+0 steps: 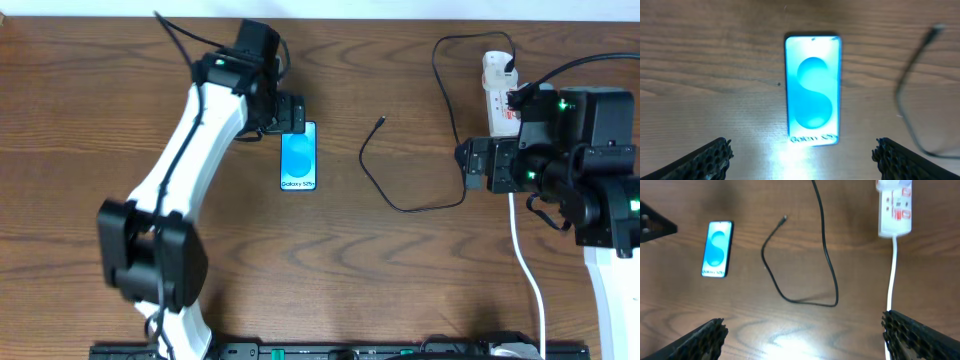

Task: Plug charger to phone and switch on socket
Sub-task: 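Move the left gripper over the phone and the right gripper toward the cable, then lower the left gripper and grasp the phone's top edge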

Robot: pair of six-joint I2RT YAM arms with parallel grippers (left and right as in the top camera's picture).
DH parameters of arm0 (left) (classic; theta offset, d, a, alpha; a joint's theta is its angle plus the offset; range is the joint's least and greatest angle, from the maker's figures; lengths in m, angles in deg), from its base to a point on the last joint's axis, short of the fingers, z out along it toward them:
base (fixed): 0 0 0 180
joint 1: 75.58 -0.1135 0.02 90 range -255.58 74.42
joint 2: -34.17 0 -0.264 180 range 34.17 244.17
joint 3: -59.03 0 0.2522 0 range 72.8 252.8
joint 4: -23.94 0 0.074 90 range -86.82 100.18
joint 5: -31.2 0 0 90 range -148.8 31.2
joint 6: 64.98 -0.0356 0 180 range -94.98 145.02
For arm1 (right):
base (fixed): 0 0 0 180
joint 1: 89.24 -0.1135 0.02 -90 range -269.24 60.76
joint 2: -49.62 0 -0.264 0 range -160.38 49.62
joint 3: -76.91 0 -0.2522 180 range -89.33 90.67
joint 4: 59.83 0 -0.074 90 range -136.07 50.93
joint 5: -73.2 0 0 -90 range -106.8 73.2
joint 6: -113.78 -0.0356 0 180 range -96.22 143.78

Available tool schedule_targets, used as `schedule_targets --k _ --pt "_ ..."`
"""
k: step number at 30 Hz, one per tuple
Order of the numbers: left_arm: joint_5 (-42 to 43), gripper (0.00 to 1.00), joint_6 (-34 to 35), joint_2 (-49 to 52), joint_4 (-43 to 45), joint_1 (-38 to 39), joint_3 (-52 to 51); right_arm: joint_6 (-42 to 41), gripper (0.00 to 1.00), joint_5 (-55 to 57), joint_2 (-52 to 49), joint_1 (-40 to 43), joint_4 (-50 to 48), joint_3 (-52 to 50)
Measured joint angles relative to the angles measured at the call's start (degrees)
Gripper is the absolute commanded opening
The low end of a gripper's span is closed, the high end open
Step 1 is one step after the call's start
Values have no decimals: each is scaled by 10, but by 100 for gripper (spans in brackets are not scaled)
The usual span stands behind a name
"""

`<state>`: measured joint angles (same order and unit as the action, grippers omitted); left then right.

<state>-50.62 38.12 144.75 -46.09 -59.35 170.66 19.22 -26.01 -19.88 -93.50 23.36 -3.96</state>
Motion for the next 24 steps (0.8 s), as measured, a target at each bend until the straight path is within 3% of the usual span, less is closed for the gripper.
schedule_targets --k 5,24 --pt "-2 100 3 52 21 0 0 -5 99 0 -10 0 11 0" --pt "0 98 -27 145 77 33 2 -5 99 0 -11 0 7 0"
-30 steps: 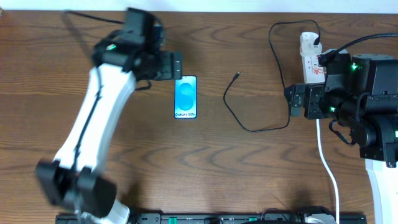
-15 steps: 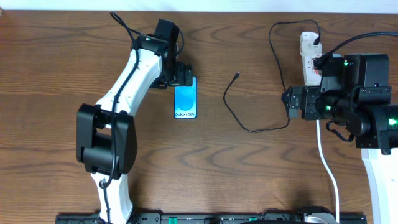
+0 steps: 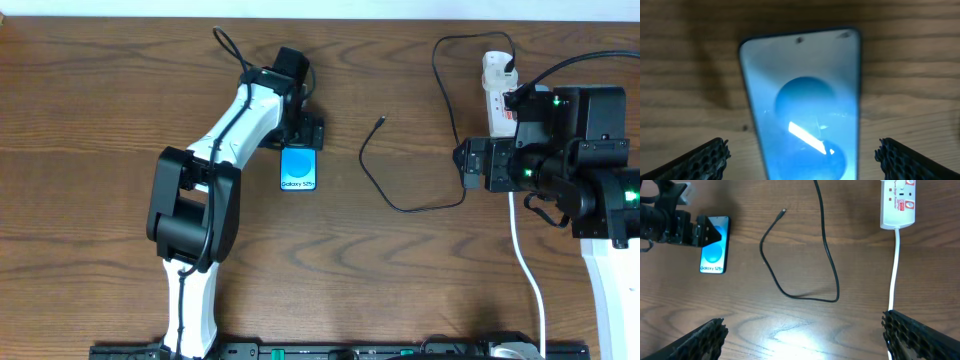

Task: Plug charger to phone and switch on socket
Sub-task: 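Lower the left gripper and grasp the phone's top edge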

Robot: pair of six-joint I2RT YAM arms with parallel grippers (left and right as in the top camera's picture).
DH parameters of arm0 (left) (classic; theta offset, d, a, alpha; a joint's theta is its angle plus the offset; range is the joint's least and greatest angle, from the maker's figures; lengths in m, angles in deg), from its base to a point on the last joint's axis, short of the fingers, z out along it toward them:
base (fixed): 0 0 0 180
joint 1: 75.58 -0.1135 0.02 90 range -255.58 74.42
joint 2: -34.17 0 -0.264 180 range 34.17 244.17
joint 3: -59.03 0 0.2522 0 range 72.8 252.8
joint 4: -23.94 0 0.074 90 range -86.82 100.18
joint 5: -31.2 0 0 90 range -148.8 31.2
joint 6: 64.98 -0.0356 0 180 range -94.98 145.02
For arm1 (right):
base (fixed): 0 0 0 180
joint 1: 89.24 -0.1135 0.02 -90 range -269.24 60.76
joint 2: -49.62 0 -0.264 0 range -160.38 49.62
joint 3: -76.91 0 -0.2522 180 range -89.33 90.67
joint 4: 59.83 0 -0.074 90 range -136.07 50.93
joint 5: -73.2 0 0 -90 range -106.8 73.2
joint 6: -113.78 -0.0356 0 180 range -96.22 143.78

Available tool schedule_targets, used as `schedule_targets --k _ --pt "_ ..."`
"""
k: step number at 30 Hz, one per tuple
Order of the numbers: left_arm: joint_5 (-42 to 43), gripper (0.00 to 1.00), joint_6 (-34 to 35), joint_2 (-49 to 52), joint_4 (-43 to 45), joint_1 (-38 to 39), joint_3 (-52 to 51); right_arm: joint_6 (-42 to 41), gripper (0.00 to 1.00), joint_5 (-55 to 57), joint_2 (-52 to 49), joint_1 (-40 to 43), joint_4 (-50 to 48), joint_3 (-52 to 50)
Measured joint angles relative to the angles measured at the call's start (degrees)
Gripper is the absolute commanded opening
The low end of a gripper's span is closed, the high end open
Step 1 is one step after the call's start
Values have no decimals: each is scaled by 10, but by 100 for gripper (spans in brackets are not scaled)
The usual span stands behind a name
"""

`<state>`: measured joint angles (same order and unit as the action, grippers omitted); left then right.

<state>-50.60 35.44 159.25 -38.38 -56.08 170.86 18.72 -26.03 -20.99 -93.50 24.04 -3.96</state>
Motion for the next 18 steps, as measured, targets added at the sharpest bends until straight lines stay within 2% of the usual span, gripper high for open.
schedule_targets --k 18 --pt "-7 98 -2 0 10 6 -11 0 99 0 0 0 0 0"
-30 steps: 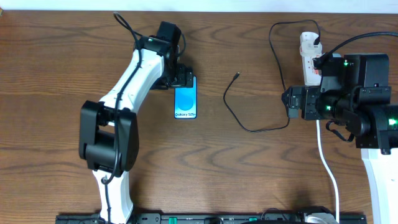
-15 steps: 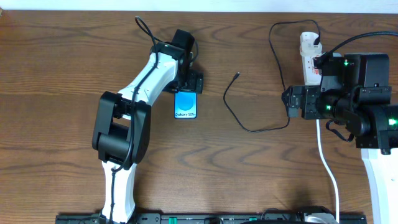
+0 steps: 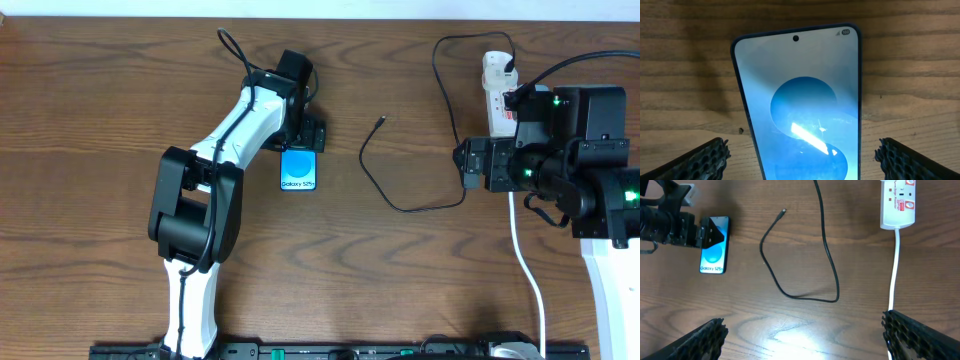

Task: Plug charger to phone and switch on socket
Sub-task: 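Lower the left gripper and grasp the phone's top edge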

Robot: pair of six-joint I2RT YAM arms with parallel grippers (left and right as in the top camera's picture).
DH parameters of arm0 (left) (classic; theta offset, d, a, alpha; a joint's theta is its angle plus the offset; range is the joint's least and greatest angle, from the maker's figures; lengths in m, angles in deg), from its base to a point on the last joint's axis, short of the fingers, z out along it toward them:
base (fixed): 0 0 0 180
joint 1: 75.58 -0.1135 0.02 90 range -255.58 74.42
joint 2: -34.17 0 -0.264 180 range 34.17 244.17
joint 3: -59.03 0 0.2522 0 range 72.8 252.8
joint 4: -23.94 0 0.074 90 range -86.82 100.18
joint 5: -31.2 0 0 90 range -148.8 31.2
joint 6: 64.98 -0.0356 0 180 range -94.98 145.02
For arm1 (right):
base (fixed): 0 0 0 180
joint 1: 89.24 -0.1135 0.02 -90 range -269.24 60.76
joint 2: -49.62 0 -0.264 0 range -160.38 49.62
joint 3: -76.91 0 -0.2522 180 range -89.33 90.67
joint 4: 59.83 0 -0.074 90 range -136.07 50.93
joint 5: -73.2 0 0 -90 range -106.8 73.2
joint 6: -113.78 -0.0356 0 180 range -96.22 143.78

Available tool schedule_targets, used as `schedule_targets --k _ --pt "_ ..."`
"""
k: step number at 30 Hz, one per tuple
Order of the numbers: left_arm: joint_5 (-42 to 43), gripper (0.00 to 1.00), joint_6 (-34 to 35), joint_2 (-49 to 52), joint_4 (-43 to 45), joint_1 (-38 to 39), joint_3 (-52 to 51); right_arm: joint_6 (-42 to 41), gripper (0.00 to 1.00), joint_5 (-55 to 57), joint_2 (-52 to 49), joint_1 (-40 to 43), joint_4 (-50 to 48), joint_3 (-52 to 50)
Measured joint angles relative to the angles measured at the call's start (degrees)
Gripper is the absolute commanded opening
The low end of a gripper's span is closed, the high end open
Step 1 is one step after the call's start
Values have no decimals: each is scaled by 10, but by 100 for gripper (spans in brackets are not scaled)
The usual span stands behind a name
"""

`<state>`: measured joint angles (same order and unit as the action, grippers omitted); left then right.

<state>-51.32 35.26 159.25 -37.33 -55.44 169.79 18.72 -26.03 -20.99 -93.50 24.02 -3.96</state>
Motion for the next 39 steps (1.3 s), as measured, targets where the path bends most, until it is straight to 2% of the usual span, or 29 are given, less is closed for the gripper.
schedule_targets --k 23,39 --pt "-2 98 0 2 44 16 -37 0 99 0 0 0 0 0" --pt "-36 98 0 12 42 22 -37 0 99 0 0 0 0 0"
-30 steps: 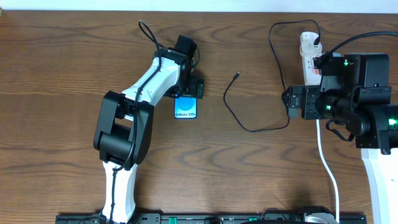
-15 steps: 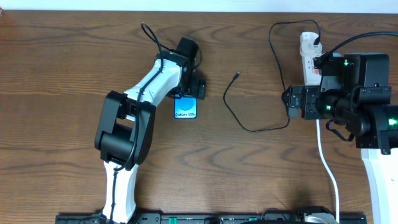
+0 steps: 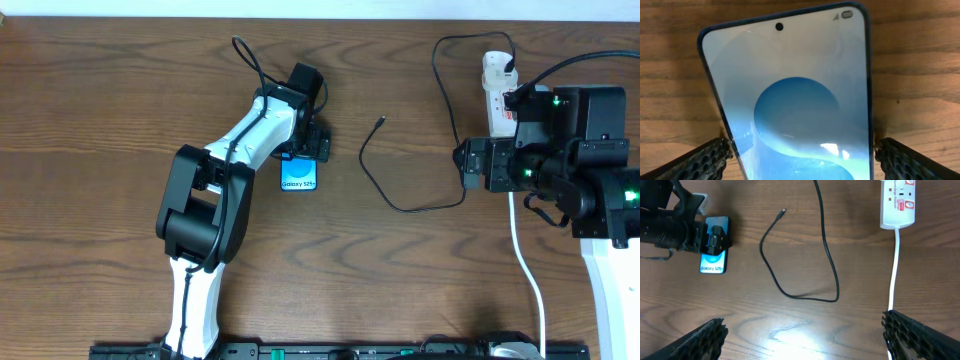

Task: Plug charger to phone and switch on socket
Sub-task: 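Lower the left gripper and grasp the phone's top edge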

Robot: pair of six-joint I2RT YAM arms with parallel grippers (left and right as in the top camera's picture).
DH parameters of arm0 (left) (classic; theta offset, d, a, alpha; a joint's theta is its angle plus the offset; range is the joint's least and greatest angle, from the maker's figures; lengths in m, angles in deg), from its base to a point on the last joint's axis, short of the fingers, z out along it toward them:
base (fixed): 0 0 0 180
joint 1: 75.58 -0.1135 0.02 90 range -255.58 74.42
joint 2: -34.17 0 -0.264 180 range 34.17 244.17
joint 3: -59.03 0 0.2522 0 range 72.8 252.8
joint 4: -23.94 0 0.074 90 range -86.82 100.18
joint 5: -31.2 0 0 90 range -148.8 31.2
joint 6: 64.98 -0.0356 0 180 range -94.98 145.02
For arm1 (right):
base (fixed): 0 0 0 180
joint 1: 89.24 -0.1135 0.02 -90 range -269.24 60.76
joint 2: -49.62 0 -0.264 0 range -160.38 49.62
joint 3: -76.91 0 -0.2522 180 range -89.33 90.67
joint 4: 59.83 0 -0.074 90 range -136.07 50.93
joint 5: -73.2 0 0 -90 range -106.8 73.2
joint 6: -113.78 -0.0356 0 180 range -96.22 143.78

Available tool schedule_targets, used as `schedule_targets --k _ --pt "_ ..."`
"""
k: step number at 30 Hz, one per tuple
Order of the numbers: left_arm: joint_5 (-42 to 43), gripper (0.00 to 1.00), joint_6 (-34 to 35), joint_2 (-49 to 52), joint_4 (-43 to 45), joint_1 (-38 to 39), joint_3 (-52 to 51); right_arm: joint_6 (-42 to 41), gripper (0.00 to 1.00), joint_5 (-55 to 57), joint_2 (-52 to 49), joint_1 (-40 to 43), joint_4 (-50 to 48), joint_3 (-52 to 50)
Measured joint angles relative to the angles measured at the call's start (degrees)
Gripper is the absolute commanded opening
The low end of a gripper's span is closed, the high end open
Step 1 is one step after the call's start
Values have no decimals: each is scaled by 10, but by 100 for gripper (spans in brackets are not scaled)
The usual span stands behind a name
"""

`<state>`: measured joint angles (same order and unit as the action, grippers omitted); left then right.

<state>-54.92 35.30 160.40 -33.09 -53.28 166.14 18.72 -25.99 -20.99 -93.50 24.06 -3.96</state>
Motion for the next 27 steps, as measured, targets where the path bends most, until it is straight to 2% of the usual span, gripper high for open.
schedule_targets --k 13,25,27 --pt "-7 98 62 0 3 0 0 0 99 0 0 0 0 0" --pt "-12 99 67 -2 11 1 -7 0 99 0 0 0 0 0" --pt "-13 93 67 -4 17 2 -12 0 99 0 0 0 0 0"
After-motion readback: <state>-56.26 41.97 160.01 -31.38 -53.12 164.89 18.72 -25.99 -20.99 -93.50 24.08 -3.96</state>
